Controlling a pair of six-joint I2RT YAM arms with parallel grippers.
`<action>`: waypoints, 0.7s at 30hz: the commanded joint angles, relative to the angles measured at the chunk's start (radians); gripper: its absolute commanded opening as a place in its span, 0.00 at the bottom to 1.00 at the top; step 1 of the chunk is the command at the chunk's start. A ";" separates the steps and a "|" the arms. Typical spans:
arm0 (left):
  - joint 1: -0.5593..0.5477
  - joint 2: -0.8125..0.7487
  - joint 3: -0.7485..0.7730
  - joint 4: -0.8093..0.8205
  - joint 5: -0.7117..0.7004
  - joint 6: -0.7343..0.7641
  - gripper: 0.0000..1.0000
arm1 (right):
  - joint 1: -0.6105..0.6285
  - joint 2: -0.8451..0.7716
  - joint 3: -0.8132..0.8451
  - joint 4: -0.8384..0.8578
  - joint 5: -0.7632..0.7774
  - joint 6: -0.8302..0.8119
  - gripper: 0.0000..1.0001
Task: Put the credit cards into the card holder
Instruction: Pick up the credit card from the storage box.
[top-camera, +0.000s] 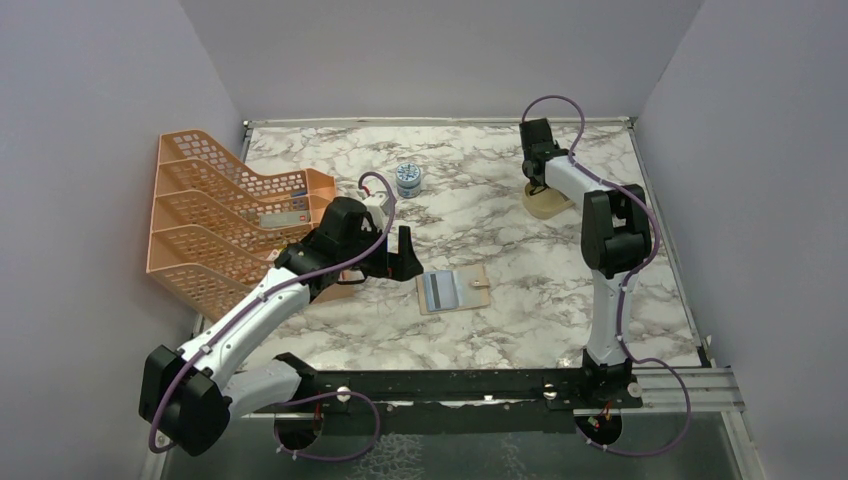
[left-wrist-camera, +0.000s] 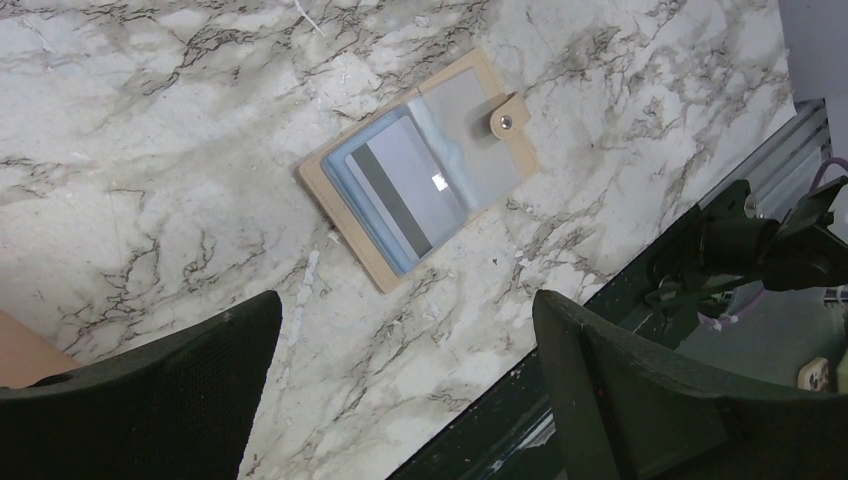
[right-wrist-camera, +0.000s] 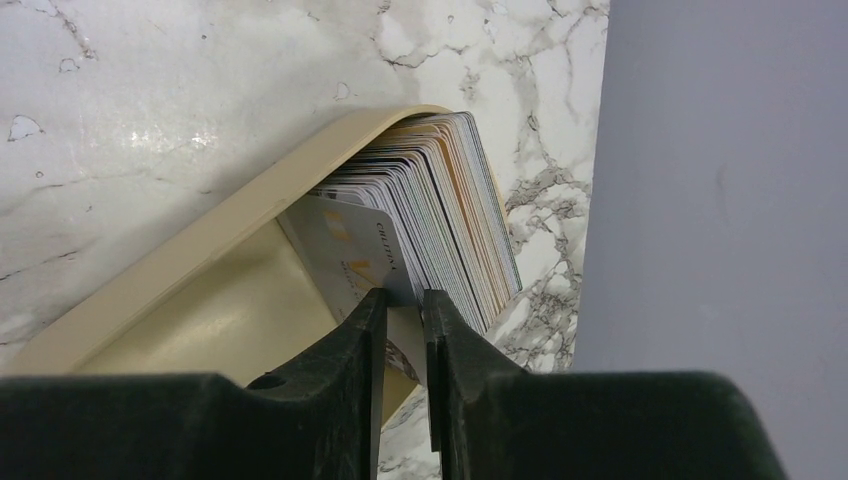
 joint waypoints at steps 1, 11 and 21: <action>0.008 -0.027 -0.007 0.027 0.029 0.000 0.99 | -0.013 -0.047 0.005 0.028 0.002 -0.009 0.17; 0.024 -0.032 -0.015 0.039 0.032 -0.002 0.99 | -0.009 -0.089 0.029 -0.143 -0.128 0.096 0.05; 0.024 -0.040 -0.047 0.083 0.042 -0.052 0.96 | 0.022 -0.188 0.004 -0.277 -0.217 0.194 0.01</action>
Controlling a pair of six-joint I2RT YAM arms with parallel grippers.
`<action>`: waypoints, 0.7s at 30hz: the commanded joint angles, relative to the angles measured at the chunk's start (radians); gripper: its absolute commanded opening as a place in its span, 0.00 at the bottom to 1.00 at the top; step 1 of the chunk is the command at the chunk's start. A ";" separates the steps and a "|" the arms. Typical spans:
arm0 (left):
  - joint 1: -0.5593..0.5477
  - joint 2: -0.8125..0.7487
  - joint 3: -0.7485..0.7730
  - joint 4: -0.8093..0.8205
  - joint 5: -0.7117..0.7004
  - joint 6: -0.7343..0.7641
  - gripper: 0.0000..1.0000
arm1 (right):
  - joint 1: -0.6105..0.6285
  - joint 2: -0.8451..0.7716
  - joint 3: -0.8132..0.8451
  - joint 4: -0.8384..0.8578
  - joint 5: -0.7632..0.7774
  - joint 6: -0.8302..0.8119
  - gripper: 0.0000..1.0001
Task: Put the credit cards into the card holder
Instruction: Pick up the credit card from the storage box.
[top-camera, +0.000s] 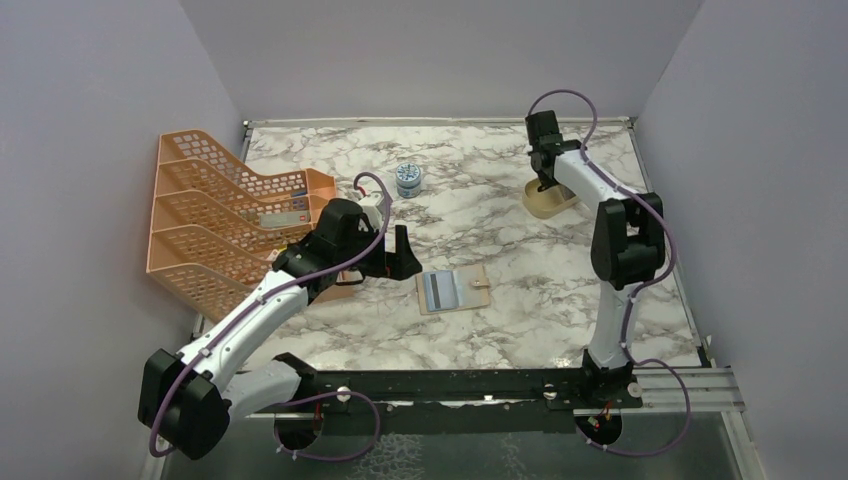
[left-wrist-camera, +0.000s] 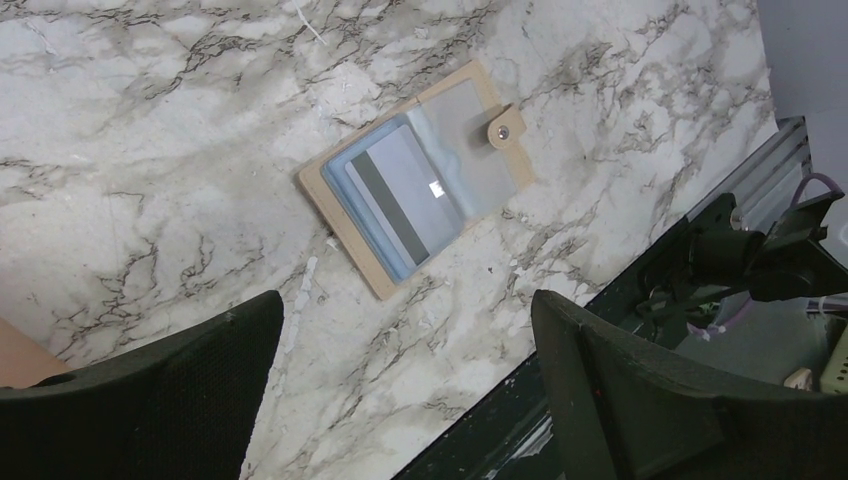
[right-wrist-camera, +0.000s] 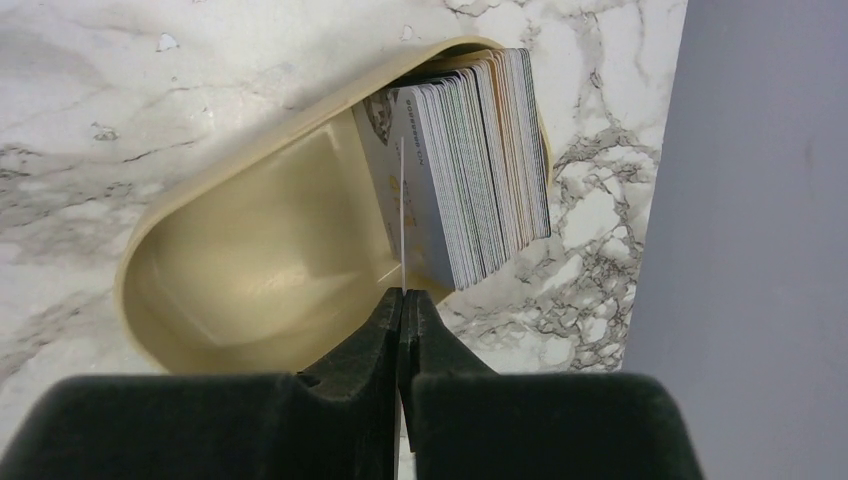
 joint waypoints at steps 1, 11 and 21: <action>0.005 -0.020 -0.023 0.056 0.036 -0.041 0.95 | 0.025 -0.086 0.002 -0.108 -0.051 0.082 0.01; 0.004 -0.027 -0.019 0.137 0.095 -0.169 0.92 | 0.113 -0.283 -0.099 -0.170 -0.211 0.244 0.01; 0.003 -0.022 -0.033 0.267 0.135 -0.274 0.88 | 0.225 -0.605 -0.401 0.074 -0.736 0.401 0.01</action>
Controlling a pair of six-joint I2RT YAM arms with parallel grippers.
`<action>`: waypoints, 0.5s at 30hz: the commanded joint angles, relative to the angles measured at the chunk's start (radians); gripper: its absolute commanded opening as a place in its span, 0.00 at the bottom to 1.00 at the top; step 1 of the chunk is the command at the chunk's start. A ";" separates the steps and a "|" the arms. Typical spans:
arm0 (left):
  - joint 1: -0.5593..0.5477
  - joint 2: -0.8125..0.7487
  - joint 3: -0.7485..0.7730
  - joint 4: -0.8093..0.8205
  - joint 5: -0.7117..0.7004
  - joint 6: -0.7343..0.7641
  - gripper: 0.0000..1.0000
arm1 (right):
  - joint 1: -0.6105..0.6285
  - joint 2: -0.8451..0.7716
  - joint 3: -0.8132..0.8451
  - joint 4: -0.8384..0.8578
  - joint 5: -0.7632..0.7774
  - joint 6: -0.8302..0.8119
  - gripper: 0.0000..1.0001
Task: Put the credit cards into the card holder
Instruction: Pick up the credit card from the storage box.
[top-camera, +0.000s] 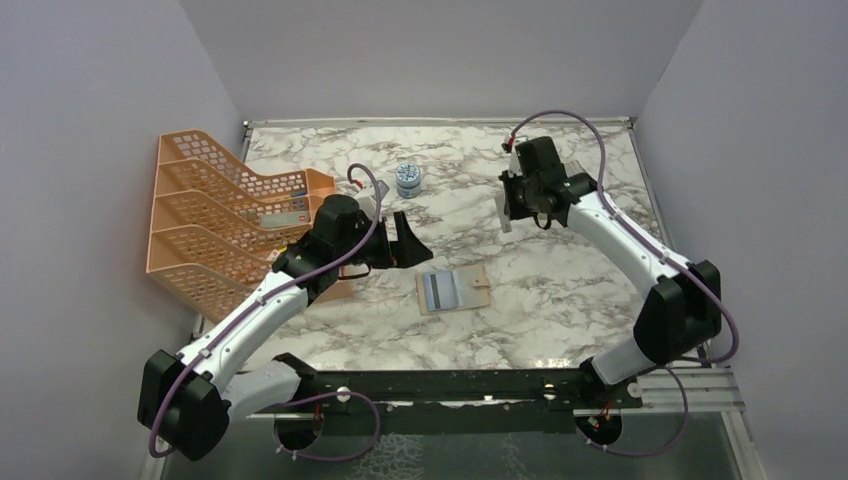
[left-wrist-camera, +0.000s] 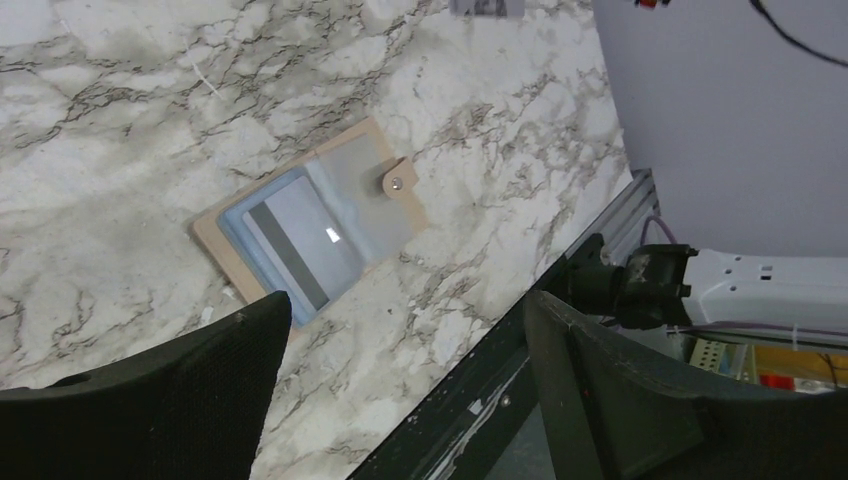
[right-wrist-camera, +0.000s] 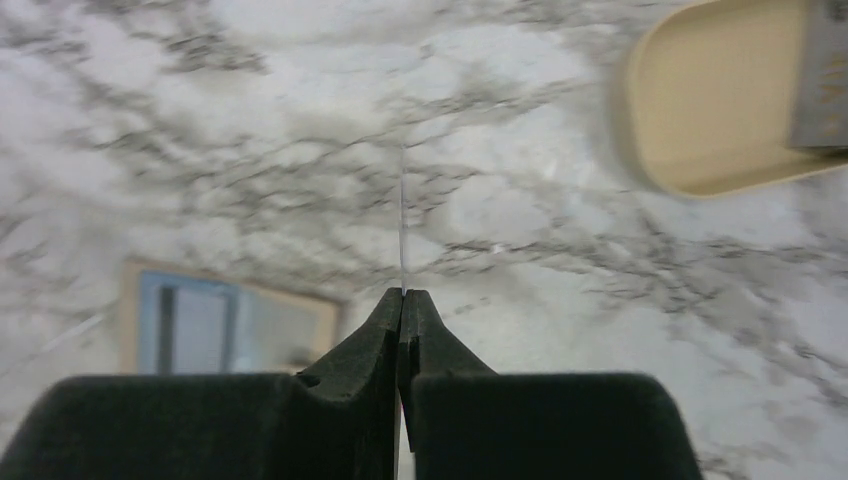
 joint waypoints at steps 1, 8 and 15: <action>0.004 -0.017 -0.029 0.131 0.057 -0.094 0.87 | 0.019 -0.154 -0.119 0.185 -0.361 0.128 0.01; 0.004 0.008 -0.073 0.249 0.117 -0.199 0.80 | 0.023 -0.322 -0.363 0.531 -0.761 0.385 0.01; 0.004 0.026 -0.141 0.488 0.238 -0.394 0.64 | 0.049 -0.355 -0.538 0.879 -0.977 0.663 0.01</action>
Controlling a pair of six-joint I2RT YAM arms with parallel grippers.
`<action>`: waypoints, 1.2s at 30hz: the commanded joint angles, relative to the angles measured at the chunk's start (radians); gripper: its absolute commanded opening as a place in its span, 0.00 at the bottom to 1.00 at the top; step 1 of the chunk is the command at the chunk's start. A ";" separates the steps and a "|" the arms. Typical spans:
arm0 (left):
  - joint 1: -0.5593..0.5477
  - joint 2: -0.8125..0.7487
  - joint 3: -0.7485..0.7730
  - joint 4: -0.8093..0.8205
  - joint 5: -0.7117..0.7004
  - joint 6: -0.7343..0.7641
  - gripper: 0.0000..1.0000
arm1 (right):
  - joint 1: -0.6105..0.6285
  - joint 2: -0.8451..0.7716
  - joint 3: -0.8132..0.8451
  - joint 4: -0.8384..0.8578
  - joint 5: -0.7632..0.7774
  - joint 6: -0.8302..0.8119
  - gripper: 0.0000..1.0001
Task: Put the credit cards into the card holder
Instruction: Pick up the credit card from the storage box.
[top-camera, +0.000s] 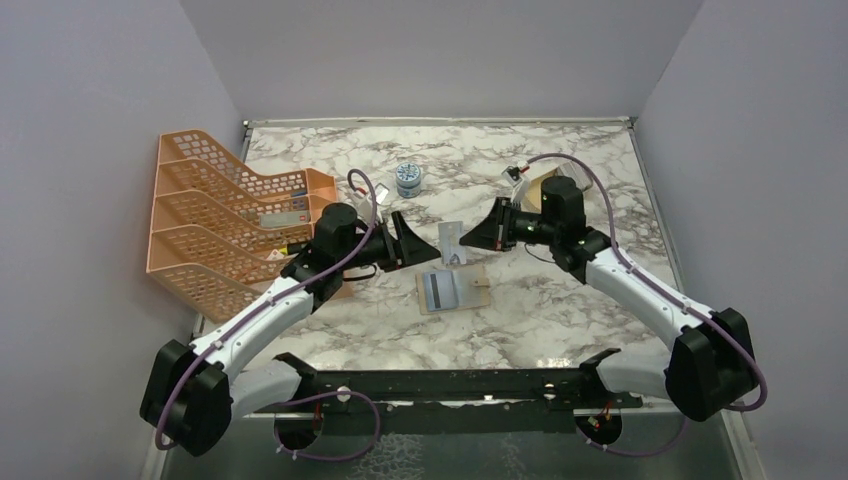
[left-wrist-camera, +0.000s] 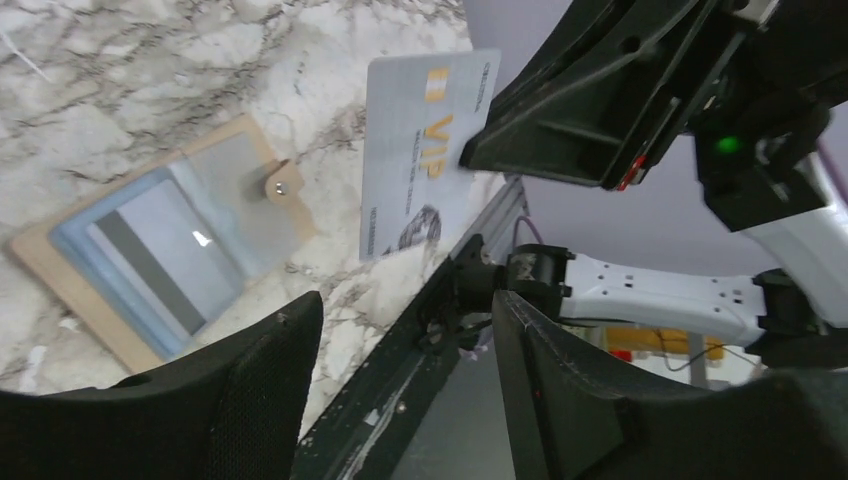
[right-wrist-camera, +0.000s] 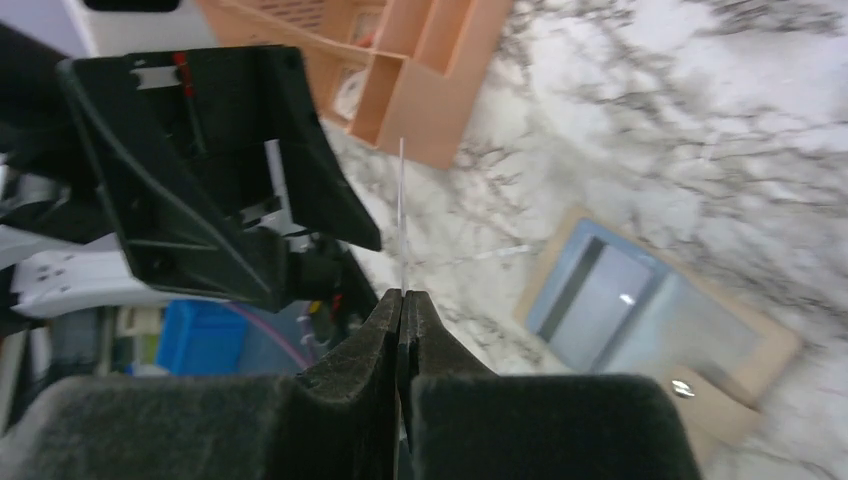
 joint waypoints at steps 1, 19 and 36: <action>0.003 0.010 -0.019 0.169 0.097 -0.124 0.62 | 0.024 -0.019 -0.056 0.291 -0.201 0.201 0.01; 0.004 -0.011 -0.046 0.212 0.065 -0.143 0.04 | 0.056 0.044 -0.095 0.368 -0.230 0.245 0.01; 0.004 -0.022 -0.075 0.210 0.028 -0.171 0.26 | 0.056 0.048 -0.121 0.340 -0.206 0.220 0.01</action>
